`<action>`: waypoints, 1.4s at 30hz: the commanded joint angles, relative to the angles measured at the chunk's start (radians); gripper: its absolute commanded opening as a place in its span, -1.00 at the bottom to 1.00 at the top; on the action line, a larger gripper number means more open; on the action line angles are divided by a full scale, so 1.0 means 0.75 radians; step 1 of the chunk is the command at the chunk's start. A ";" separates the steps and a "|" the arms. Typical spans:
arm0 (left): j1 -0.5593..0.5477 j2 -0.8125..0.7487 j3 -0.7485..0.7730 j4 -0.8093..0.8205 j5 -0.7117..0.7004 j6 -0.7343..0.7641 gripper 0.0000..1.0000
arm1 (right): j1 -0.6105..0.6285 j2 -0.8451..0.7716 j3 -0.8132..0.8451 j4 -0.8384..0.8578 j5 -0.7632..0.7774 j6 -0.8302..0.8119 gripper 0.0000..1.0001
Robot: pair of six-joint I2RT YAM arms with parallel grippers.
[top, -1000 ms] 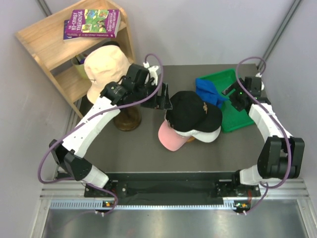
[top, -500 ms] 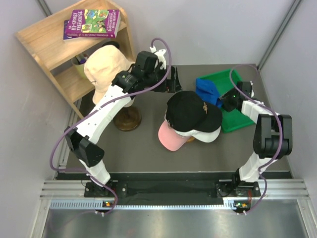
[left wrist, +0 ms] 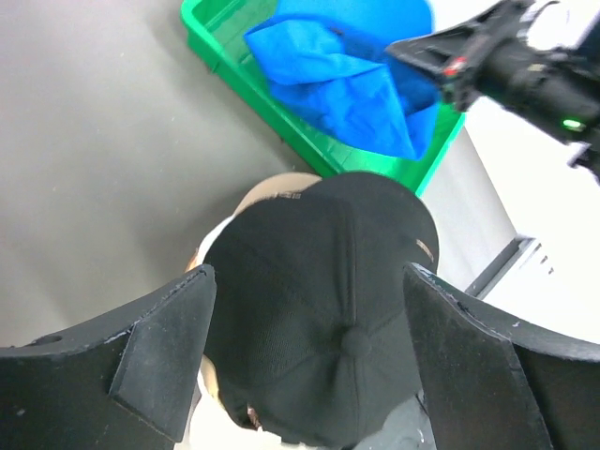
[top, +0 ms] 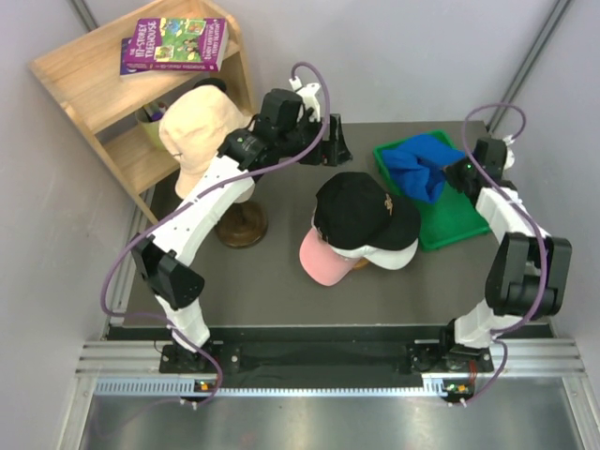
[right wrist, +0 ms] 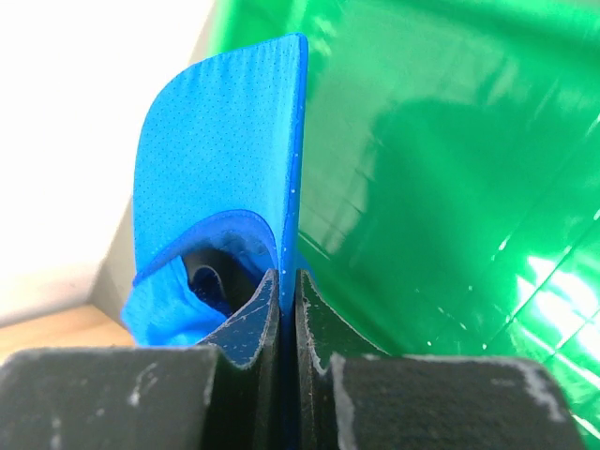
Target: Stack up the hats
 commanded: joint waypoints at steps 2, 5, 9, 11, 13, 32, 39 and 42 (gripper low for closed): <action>-0.033 0.079 0.142 0.045 0.024 0.037 0.70 | -0.034 -0.224 0.126 0.117 0.106 -0.122 -1.00; -0.056 0.116 0.201 0.049 0.039 0.043 0.71 | -0.034 -0.298 0.144 0.217 0.092 -0.183 -1.00; -0.060 0.183 0.317 0.067 0.086 0.030 0.72 | 0.020 -0.376 0.191 0.344 0.041 -0.393 -1.00; -0.058 0.202 0.352 0.102 0.108 0.024 0.73 | 0.076 -0.409 0.256 0.342 0.047 -0.571 -1.00; -0.058 0.216 0.371 0.163 0.137 -0.004 0.75 | 0.107 -0.445 0.257 0.362 0.002 -0.592 -1.00; -0.060 0.028 0.216 0.560 -0.080 0.081 0.75 | 0.276 -0.648 0.248 0.315 -0.325 -0.636 -1.00; -0.058 -0.019 0.144 0.712 -0.107 0.120 0.77 | 0.293 -0.668 0.279 0.236 -0.503 -0.615 -1.00; -0.058 -0.009 0.140 0.740 -0.041 0.116 0.73 | 0.293 -0.677 0.281 0.244 -0.581 -0.586 -1.00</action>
